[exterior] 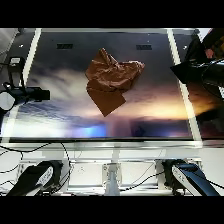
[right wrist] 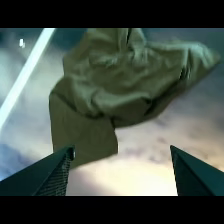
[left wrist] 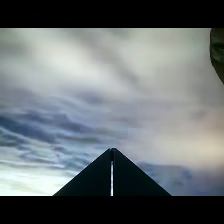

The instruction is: Fold the clothes and pants, and hang the long-sleeved shirts on hangers.

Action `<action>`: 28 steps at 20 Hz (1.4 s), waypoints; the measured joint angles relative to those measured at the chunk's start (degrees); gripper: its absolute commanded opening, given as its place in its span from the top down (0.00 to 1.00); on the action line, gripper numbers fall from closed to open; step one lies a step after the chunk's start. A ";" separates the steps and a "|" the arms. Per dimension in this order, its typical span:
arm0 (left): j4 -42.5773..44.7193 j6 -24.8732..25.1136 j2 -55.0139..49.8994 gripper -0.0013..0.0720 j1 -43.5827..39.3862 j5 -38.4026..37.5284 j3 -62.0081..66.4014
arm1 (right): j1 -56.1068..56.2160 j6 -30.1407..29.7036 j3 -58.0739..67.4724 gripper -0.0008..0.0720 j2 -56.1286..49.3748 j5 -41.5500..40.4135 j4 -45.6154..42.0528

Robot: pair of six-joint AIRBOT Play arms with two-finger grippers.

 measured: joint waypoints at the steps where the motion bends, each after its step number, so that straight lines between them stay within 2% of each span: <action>1: 0.00 0.00 -0.04 0.95 0.00 0.00 0.00 | 0.00 0.13 0.00 0.04 0.00 -0.87 0.48; 7: -1.40 0.00 -3.93 0.95 -0.07 0.44 0.00 | 0.00 0.94 0.00 0.04 -0.17 -3.08 1.44; 8: -2.38 0.00 -5.38 0.89 -0.09 0.96 0.00 | 0.00 0.96 0.00 0.04 -0.24 -3.21 1.11; 9: -3.82 0.00 -6.86 0.54 -0.11 1.62 -0.02 | 0.00 1.01 0.00 0.04 -0.33 -3.39 0.76; 10: -6.03 0.00 -8.66 0.08 -0.11 2.43 0.00 | 0.00 1.03 0.00 0.04 -0.35 -3.45 0.50; 11: -8.50 0.00 -10.56 0.02 -0.11 3.45 0.00 | 0.00 1.05 0.00 0.04 -0.35 -3.58 0.31; 15: -22.29 0.96 -19.41 0.02 -0.11 9.33 -0.02 | 0.00 1.09 0.00 0.04 -0.42 -4.63 -0.09; 21: -43.06 14.36 -31.69 0.02 -0.61 13.73 2.38 | 0.00 1.09 0.00 0.04 -0.42 -5.03 -0.17; 24: -47.87 21.09 -36.74 0.02 -2.36 13.88 6.32 | 0.00 1.09 0.00 0.04 -0.39 -5.07 -0.20; 28: -50.29 25.09 -42.75 0.02 -4.72 14.16 11.87 | 0.00 1.09 0.00 0.04 -0.42 -5.09 -0.20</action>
